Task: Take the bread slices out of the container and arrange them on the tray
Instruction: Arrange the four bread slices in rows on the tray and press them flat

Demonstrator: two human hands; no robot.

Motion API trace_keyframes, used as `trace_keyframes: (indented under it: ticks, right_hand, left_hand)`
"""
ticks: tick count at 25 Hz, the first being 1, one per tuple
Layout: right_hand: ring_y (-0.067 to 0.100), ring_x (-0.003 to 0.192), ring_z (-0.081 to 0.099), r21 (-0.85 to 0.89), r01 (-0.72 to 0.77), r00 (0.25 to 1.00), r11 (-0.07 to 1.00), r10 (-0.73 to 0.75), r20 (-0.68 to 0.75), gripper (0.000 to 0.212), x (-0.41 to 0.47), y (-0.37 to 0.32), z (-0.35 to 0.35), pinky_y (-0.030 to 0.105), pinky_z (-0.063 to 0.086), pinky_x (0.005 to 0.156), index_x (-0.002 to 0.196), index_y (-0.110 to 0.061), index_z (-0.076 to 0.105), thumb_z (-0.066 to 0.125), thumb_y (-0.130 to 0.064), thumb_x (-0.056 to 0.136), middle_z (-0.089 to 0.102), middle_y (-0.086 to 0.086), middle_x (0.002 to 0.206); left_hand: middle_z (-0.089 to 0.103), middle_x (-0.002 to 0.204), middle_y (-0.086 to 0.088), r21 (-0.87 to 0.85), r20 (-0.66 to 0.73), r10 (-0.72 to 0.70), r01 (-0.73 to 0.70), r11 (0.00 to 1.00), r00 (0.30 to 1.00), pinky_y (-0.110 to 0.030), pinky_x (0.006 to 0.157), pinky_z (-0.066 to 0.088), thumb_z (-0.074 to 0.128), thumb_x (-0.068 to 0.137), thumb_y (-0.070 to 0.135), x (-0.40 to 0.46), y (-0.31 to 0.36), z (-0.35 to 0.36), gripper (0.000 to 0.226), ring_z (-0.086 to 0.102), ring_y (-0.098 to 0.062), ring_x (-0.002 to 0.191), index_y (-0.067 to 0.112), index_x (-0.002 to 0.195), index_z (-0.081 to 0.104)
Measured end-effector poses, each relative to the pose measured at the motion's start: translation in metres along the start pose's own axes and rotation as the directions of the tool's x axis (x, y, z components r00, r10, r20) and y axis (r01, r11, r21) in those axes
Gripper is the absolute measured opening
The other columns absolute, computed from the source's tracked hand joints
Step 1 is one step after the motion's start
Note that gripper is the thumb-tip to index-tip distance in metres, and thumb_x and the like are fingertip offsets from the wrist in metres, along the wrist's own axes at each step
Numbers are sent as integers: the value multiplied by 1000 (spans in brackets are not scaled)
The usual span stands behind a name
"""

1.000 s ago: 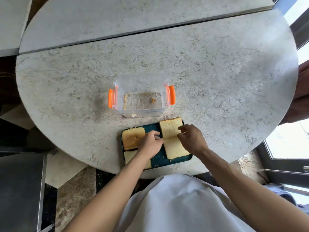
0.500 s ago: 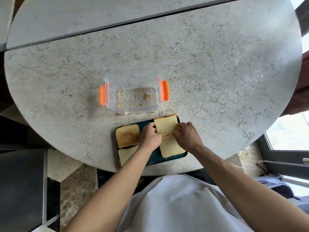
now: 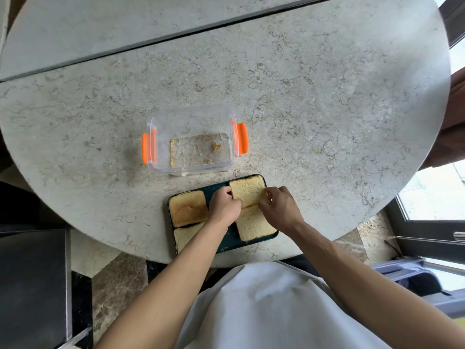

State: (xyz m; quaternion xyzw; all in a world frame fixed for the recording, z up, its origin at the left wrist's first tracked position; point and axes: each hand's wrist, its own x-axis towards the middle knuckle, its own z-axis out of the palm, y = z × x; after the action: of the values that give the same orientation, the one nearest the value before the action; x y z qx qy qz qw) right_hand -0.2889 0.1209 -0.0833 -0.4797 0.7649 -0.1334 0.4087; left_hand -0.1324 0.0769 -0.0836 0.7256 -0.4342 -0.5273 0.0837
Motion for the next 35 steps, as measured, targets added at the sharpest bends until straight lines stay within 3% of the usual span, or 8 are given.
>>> trace_keyframes:
  ticks: [5, 8, 13, 16, 24, 26, 31, 35]
  right_hand:
    - [24, 97, 65, 25, 46, 999, 999, -45, -7, 42, -9, 8, 2, 38, 56, 87, 133, -12, 58, 53, -28, 94, 53, 9, 125]
    - [24, 97, 66, -14, 82, 996, 997, -81, 22, 41, -17, 17, 5, 38, 56, 87, 133, -14, 59, 52, -27, 95, 54, 7, 124]
    - [23, 91, 65, -87, 105, 992, 991, -98, 80, 41, -22, 26, 3, 32, 52, 83, 132, -16, 59, 52, -26, 93, 56, 4, 115]
    - [20, 89, 63, -112, 111, 992, 987, -103, 79, 41, -25, 28, 3, 31, 51, 82, 131, -18, 60, 51, -27, 91, 57, 1, 110]
    - [29, 96, 62, -178, 125, 991, 976, -113, 79, 47, -31, 22, 6, 40, 54, 80, 137, -20, 52, 52, -24, 90, 56, 8, 113]
    - [31, 101, 59, -220, 146, 989, 965, -136, 59, 44, -30, 19, 5, 40, 53, 81, 135, -19, 55, 54, -23, 91, 54, 10, 112]
    - [29, 105, 57, -296, 240, 969, 925, -208, 135, 34, -19, -2, 10, 32, 47, 78, 124, -19, 64, 51, -18, 93, 55, 11, 114]
    - [30, 105, 58, -321, 291, 953, 901, -241, 185, 33, -14, -14, 17, 33, 45, 80, 123, -17, 65, 51, -16, 92, 57, 12, 114]
  left_hand:
    - [61, 116, -2, 40, -10, 16, -16, 999, 1000, -21, 58, 40, 61, 87, 9, -2, -6, -7, 58, 58, -7, 84, 17, 142, 45]
    - [59, 99, 2, 135, -44, 79, -73, 988, 996, -21, 56, 39, 61, 88, 12, -11, -19, -13, 50, 57, -7, 76, 16, 137, 47]
    - [57, 109, -4, 244, 64, 175, -185, 952, 983, -39, 80, 55, 60, 88, 10, -34, -44, 1, 47, 60, -17, 89, 18, 134, 53]
    - [58, 110, -3, 257, 37, 199, -201, 945, 979, -39, 84, 55, 61, 87, 10, -39, -50, 6, 47, 61, -18, 92, 16, 133, 55]
    - [58, 85, 10, 237, 21, 172, -172, 956, 985, -16, 60, 42, 61, 89, 16, -41, -46, 4, 43, 59, -10, 76, 14, 131, 56]
    - [59, 85, 8, 246, 29, 177, -179, 953, 984, -19, 61, 43, 60, 90, 18, -41, -45, 4, 42, 62, -16, 81, 13, 132, 57]
    - [65, 110, -2, 248, 28, 146, -149, 957, 989, -26, 72, 43, 58, 89, 22, -40, -43, 4, 43, 61, -16, 92, 15, 132, 59]
    - [64, 86, 9, 191, 23, 121, -124, 974, 992, -20, 59, 44, 57, 88, 19, -43, -42, 2, 40, 58, -2, 71, 14, 127, 62]
